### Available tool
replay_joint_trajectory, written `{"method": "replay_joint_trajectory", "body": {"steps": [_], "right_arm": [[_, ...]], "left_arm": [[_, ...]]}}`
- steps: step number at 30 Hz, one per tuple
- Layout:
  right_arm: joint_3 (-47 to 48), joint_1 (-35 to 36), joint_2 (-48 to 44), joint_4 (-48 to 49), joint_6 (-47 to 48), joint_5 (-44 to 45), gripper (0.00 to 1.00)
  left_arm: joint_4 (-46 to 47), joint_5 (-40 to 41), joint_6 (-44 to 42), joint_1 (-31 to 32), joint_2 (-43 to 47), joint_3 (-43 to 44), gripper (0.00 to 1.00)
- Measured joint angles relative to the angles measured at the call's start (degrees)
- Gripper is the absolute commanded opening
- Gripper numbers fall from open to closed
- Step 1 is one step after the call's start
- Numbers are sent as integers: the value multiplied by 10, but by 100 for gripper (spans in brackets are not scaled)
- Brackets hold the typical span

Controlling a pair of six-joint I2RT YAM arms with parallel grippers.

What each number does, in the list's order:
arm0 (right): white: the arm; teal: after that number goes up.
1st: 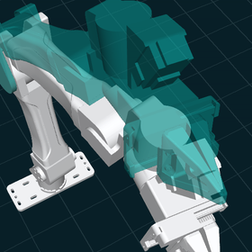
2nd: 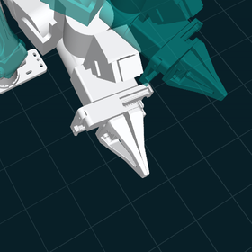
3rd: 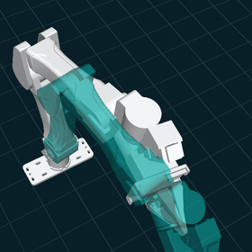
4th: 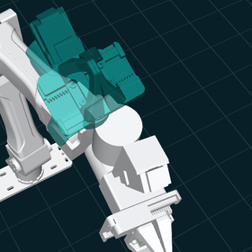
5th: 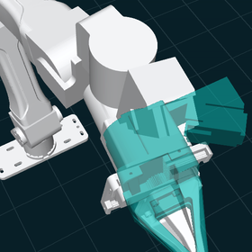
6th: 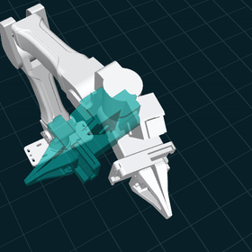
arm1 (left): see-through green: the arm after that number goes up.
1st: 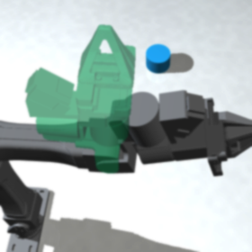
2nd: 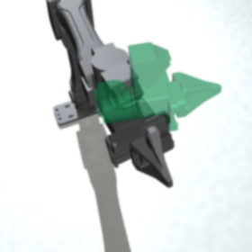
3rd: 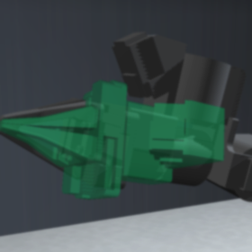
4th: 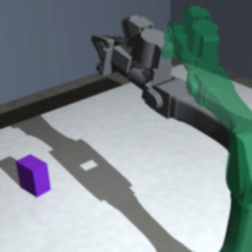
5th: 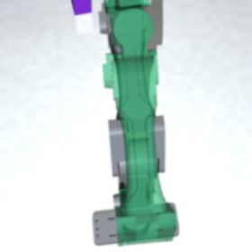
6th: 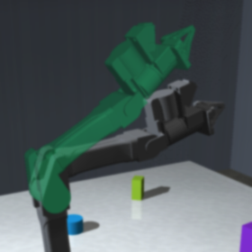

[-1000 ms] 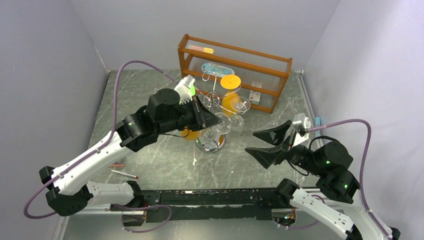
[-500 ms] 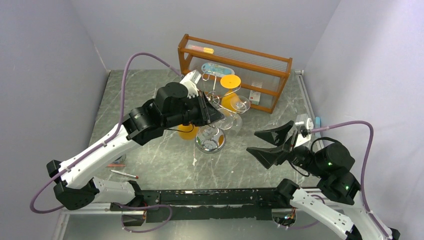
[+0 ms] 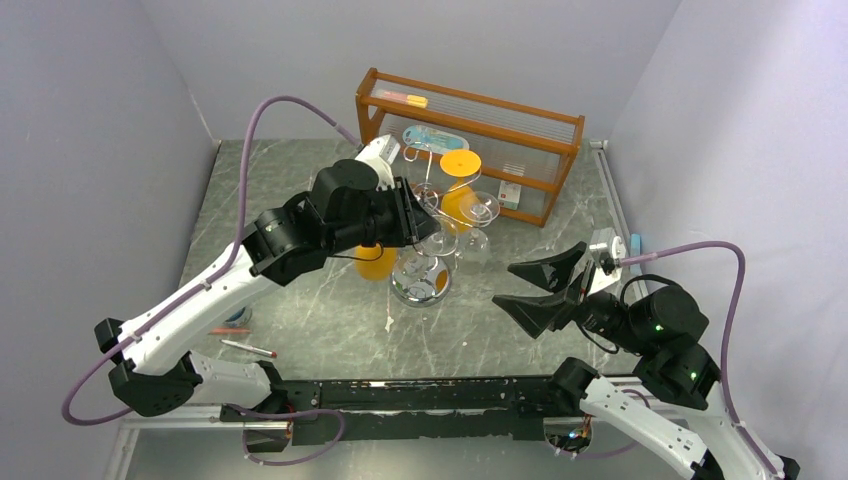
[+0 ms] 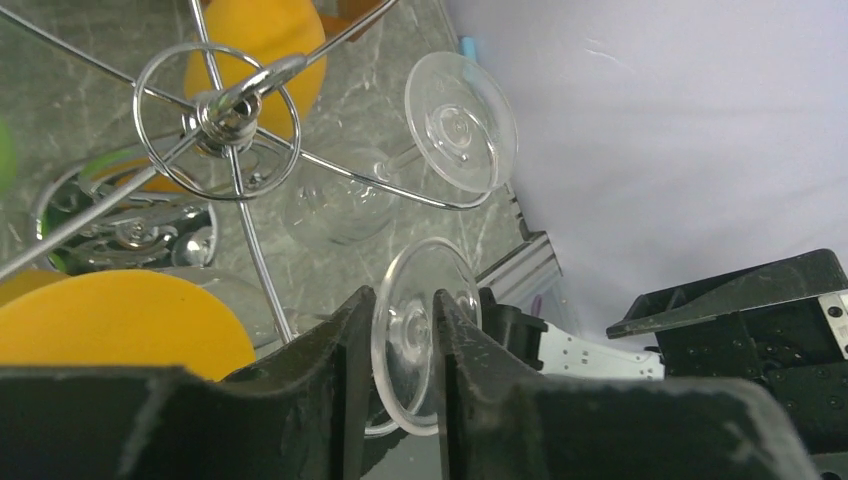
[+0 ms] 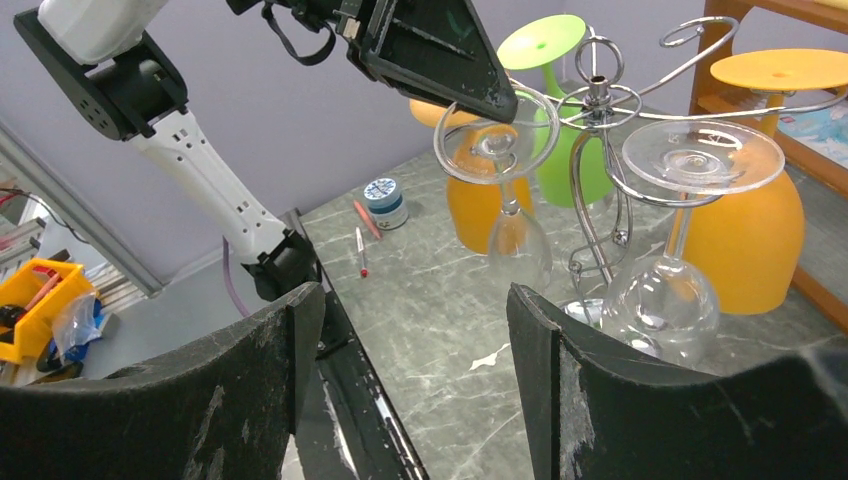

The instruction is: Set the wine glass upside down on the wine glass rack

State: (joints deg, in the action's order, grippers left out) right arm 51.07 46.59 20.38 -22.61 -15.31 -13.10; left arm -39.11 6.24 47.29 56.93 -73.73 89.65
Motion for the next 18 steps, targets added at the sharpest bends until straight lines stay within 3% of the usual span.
{"method": "replay_joint_trajectory", "body": {"steps": [13,18], "right_arm": [[0,0,1,0,-3,-4,71],[0,0,2,0,-4,-2,71]], "left_arm": [[-38,21,-45,0,-19,44,58],[-32,41,-72,0,-16,65,74]]}}
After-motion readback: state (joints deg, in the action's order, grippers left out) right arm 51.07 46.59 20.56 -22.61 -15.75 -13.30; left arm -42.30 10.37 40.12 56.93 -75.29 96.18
